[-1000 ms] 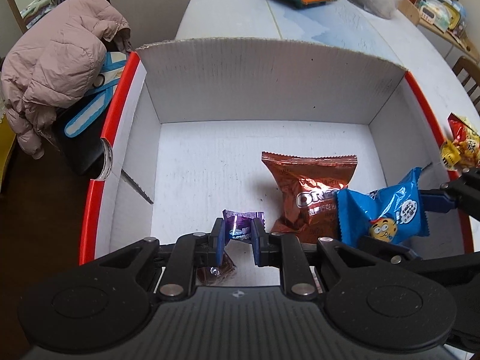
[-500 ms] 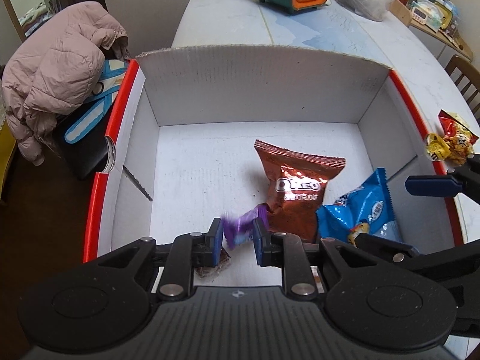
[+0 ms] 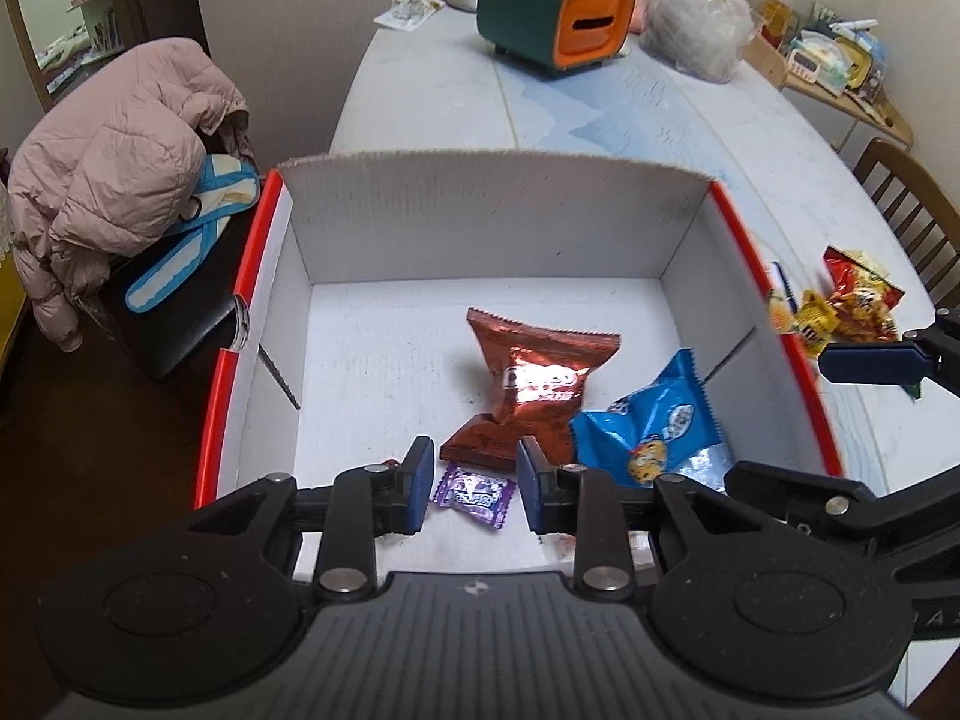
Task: Organize snacks
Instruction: 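Open the right tool to drop the cookie packet while the left tool drops the purple candy, then withdraw both open tools from the box toward the snack pile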
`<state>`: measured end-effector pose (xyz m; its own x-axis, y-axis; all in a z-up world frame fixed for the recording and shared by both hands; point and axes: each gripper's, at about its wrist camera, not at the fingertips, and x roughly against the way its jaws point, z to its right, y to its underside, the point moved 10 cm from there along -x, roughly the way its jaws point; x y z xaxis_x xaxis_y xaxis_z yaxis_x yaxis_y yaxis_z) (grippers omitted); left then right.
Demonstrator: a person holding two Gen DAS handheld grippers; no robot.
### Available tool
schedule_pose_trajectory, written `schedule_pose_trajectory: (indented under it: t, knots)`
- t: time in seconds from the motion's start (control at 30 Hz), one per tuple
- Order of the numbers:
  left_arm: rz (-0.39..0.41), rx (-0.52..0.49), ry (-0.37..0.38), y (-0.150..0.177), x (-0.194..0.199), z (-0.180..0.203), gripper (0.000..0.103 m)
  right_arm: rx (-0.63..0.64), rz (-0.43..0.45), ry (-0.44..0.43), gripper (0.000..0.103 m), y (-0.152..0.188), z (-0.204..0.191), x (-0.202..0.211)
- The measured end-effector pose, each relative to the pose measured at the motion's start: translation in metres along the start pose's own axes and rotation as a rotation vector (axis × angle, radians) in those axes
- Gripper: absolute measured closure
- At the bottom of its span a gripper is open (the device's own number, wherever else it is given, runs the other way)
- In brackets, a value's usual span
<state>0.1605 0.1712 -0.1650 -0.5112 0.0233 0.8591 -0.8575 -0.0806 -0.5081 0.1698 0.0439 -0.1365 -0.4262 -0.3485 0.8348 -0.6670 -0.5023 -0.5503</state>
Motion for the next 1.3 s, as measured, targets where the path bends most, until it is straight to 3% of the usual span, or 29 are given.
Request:
schedule_pose_trajectory:
  t: [0.23,0.27,0.33,0.4,0.83,0.93,1.3]
  knots:
    - [0.054,-0.018,0.035,-0.005,0.026,0.017,0.071,-0.029,0.064,-0.016,0.012,0.002,0.008,0.029]
    - [0.06,-0.018,0.04,-0.006,0.029,0.02,0.068,-0.031,0.07,-0.023,0.012,0.003,0.009,0.032]
    - [0.078,-0.014,0.057,-0.008,0.035,0.027,0.048,-0.034,0.081,-0.028,0.012,0.005,0.012,0.039]
    - [0.106,-0.01,0.079,-0.01,0.043,0.034,0.042,-0.04,0.091,-0.027,0.011,0.008,0.018,0.047]
    - [0.168,-0.048,0.186,-0.026,0.055,0.117,0.03,-0.12,0.158,-0.005,0.002,0.037,0.092,0.099]
    - [0.165,-0.04,0.205,-0.028,0.048,0.139,0.024,-0.137,0.164,0.009,0.0,0.047,0.116,0.108]
    - [0.104,-0.045,0.2,-0.032,0.0,0.221,0.024,-0.175,0.114,0.05,0.0,0.099,0.209,0.114]
